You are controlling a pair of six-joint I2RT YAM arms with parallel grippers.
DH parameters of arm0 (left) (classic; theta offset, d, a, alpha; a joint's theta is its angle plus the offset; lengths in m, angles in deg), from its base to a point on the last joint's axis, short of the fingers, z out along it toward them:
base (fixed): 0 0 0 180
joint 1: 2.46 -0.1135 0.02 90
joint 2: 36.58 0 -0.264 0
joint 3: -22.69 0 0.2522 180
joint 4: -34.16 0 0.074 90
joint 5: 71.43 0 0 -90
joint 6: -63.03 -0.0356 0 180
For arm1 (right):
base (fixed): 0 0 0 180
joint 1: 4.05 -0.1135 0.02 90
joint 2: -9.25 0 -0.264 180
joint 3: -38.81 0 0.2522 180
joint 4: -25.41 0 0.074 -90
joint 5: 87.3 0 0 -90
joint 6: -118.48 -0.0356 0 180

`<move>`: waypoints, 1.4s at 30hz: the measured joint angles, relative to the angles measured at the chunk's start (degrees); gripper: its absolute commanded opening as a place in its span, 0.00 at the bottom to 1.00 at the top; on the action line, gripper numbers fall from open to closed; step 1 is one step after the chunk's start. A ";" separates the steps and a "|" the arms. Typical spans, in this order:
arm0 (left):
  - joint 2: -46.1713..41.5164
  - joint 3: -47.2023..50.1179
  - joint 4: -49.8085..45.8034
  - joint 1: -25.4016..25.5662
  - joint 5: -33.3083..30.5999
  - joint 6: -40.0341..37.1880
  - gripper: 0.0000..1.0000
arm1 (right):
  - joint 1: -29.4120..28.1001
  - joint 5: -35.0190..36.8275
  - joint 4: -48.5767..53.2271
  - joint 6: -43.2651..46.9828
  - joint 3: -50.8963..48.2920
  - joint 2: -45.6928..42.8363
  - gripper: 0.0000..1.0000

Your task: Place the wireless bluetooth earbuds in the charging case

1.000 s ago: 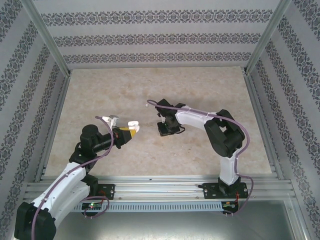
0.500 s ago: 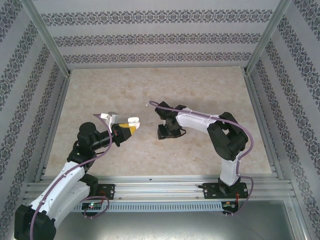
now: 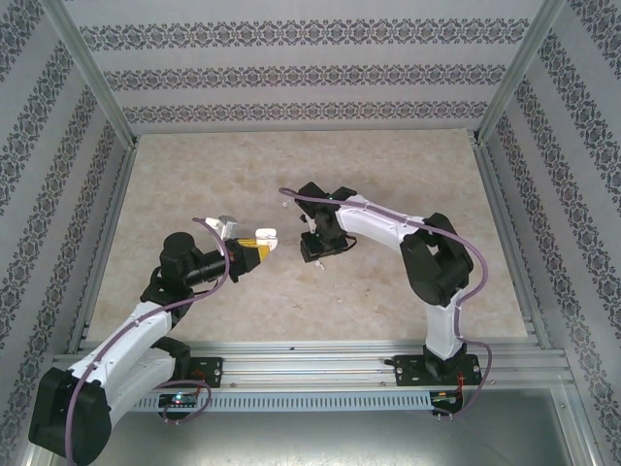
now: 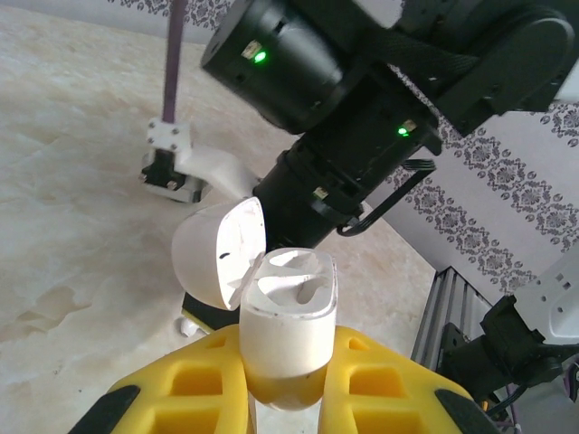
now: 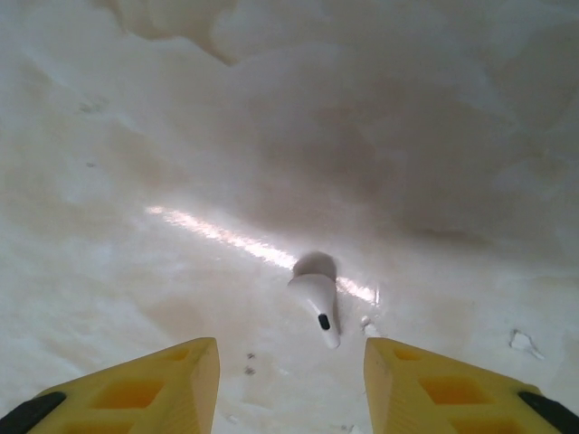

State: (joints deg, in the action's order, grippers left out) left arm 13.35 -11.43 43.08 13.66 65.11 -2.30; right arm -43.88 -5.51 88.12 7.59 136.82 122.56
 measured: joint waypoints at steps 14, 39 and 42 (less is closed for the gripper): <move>-2.12 -0.15 -3.78 0.00 1.95 -5.46 0.00 | -0.55 0.44 6.95 2.21 7.65 7.78 0.44; -5.97 -0.13 -6.91 0.00 3.23 -6.47 0.00 | -2.64 2.56 6.64 -3.61 6.10 8.90 0.36; -5.95 -0.13 -6.91 0.00 3.52 -6.47 0.00 | -2.40 2.43 5.40 -4.94 5.09 8.26 0.36</move>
State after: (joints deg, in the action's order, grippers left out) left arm 7.41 -11.56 36.17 13.66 68.63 -8.77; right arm -46.29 -3.08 93.52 2.65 141.91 130.82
